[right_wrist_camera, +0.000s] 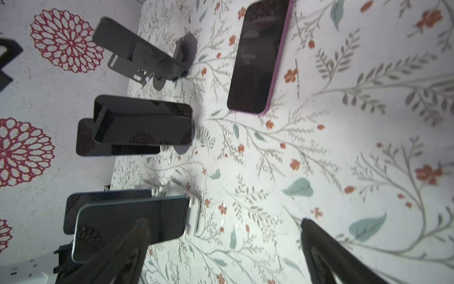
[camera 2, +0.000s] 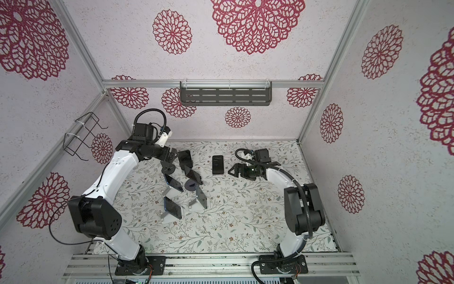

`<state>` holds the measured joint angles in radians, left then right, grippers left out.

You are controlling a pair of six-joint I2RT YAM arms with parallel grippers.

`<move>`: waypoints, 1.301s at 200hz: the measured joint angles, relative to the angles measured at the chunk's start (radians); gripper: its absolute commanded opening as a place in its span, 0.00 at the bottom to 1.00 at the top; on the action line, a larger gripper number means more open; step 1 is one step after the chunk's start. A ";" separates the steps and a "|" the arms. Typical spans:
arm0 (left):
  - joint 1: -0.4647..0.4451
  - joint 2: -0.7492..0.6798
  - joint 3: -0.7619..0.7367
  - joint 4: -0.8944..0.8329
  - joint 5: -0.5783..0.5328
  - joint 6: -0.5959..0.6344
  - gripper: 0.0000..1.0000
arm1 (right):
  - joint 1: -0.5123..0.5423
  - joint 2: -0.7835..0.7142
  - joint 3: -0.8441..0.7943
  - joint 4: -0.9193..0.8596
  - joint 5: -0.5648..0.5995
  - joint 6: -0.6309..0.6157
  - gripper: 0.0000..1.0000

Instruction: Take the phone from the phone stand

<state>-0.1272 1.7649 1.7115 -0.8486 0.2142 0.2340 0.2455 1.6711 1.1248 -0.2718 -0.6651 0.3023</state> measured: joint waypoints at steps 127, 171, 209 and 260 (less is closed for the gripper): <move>0.000 0.345 0.351 -0.212 0.029 0.253 0.94 | -0.001 -0.558 -0.548 0.153 -0.050 0.216 0.97; 0.000 0.430 0.421 -0.228 0.051 0.271 0.86 | -0.001 -0.695 -0.563 0.108 -0.045 0.233 0.97; 0.000 0.474 0.478 -0.239 0.072 0.280 0.73 | -0.001 -0.708 -0.573 0.063 -0.024 0.232 0.97; -0.001 0.500 0.488 -0.249 0.084 0.276 0.50 | -0.001 -0.704 -0.579 0.035 -0.001 0.231 0.97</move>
<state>-0.1280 2.2646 2.1990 -1.0977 0.2985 0.5098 0.2447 0.9672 0.5453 -0.2363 -0.6659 0.5335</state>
